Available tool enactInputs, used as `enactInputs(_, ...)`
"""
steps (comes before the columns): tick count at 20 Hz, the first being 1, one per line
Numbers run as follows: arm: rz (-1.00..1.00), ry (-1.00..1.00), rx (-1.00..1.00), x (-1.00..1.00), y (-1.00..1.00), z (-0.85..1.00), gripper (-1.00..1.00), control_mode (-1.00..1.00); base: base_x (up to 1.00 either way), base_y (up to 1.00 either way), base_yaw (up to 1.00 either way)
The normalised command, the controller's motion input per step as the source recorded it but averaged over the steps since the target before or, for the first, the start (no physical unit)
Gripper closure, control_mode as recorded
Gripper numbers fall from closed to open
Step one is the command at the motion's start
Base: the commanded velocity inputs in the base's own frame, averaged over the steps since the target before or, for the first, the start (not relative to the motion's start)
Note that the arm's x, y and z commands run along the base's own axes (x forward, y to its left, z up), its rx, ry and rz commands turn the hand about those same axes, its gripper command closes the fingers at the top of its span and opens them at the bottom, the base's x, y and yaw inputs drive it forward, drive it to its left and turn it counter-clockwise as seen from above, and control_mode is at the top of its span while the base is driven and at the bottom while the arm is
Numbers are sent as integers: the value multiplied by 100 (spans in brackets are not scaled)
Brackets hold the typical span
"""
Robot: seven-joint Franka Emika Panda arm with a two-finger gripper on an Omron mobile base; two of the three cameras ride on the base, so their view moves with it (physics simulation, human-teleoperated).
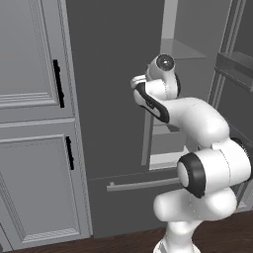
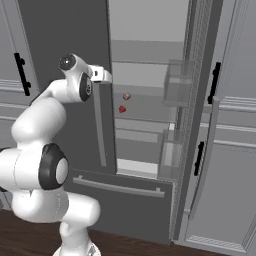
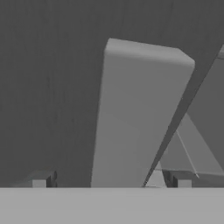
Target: Take the strawberry from the fridge and place it on top of the pancake, located on the dining counter.
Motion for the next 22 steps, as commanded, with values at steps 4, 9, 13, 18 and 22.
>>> enactInputs(4, 0, 1, 0, 54, 0, -12, -100, -100, 0, 0, 0)
enactInputs(9, 0, 0, 0, 54, 0, -13, -100, -100, 0, 0, 0)
enactInputs(13, 0, 0, 0, 54, 0, -21, -100, -100, 0, 0, 0)
enactInputs(18, 0, 0, 0, 61, 0, -30, -100, -100, 0, 0, 0)
enactInputs(22, 0, -3, 0, 65, 0, -41, -100, -100, 0, 0, 0)
